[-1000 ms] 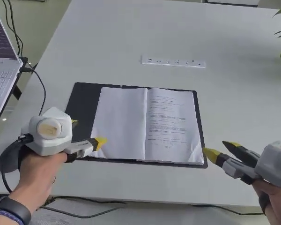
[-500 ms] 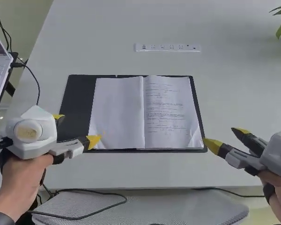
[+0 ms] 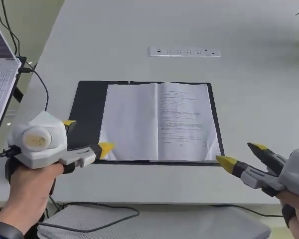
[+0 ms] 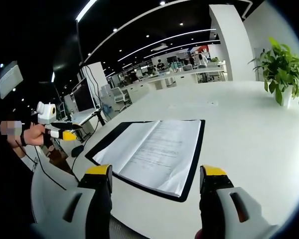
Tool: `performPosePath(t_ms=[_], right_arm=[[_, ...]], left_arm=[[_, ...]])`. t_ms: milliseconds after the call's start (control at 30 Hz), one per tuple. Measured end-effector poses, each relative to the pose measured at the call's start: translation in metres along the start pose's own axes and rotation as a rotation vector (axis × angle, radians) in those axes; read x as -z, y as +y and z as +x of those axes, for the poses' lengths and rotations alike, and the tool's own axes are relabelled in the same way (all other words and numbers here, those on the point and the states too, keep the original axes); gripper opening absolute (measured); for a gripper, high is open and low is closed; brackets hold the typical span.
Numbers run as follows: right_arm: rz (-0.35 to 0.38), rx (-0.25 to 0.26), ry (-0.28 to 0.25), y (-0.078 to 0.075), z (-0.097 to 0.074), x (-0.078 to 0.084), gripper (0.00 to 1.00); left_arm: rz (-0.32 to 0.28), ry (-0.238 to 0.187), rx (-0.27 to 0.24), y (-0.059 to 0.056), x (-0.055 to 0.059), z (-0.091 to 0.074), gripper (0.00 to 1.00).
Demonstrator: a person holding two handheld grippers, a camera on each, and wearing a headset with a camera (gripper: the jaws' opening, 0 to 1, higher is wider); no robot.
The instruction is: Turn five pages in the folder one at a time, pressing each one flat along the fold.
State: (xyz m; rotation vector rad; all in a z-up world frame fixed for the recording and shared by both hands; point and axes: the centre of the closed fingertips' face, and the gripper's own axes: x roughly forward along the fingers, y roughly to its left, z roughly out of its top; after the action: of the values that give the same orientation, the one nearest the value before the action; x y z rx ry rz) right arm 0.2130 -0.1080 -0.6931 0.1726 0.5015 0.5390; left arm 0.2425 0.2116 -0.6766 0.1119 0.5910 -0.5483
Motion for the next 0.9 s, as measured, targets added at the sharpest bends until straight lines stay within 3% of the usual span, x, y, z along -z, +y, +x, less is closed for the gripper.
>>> performPosePath(t_ms=[100, 333, 600, 733, 900], right_arm=[[0.019, 0.006, -0.030, -0.002, 0.000, -0.004, 0.72], [0.011, 0.020, -0.020, -0.006, -0.003, 0.001, 0.73], [0.019, 0.030, -0.021, -0.007, -0.005, 0.003, 0.73], [0.023, 0.034, -0.026, -0.008, -0.005, 0.002, 0.73], [0.026, 0.038, -0.030, -0.009, -0.005, 0.001, 0.72]], left_arm=[[0.020, 0.008, 0.020, -0.006, -0.001, 0.005, 0.71], [0.071, 0.010, 0.090, -0.032, -0.015, 0.027, 0.70], [0.155, 0.018, 0.213, -0.081, -0.034, 0.069, 0.68], [0.192, 0.029, 0.268, -0.106, -0.040, 0.090, 0.67], [0.218, 0.050, 0.325, -0.131, -0.038, 0.116, 0.65]])
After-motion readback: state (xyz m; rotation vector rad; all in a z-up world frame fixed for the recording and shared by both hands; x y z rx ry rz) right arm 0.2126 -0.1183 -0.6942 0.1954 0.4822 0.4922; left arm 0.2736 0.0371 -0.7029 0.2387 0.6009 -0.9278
